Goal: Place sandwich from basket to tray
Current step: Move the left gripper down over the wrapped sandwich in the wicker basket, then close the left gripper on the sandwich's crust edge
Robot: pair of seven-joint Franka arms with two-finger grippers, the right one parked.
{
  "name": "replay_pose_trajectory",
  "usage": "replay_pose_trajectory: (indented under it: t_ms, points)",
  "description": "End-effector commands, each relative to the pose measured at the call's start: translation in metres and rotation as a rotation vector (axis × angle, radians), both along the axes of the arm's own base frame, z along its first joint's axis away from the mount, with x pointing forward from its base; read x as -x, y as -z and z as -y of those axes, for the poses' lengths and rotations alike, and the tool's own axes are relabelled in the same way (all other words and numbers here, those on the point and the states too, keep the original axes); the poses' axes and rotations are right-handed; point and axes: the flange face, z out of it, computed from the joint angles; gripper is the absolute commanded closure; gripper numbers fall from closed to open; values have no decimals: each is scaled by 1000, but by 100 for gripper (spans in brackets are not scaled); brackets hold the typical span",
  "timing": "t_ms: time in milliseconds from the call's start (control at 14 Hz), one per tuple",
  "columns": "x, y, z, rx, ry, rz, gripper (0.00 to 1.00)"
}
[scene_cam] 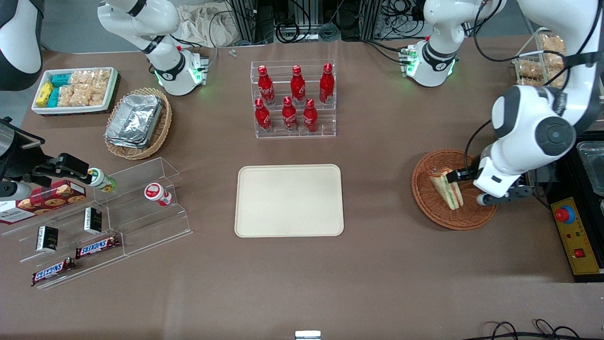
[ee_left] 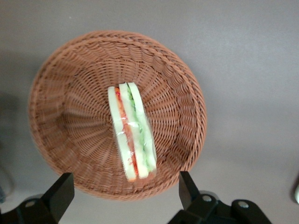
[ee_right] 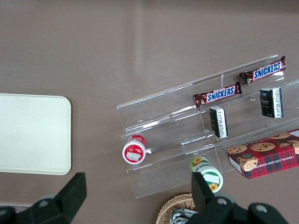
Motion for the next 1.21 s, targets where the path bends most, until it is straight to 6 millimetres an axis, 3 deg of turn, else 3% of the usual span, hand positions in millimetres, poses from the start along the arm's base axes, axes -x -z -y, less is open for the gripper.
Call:
replay_pose_trajectory:
  t_ms: [0,786,929,1143]
  points:
    - [24,23,-1,-3,-53,34,1]
    - [24,87,-3,34,-98,72,2]
    - [25,94,-3,35,-114,59,13]
    - [24,93,-4,26,-116,59,51]
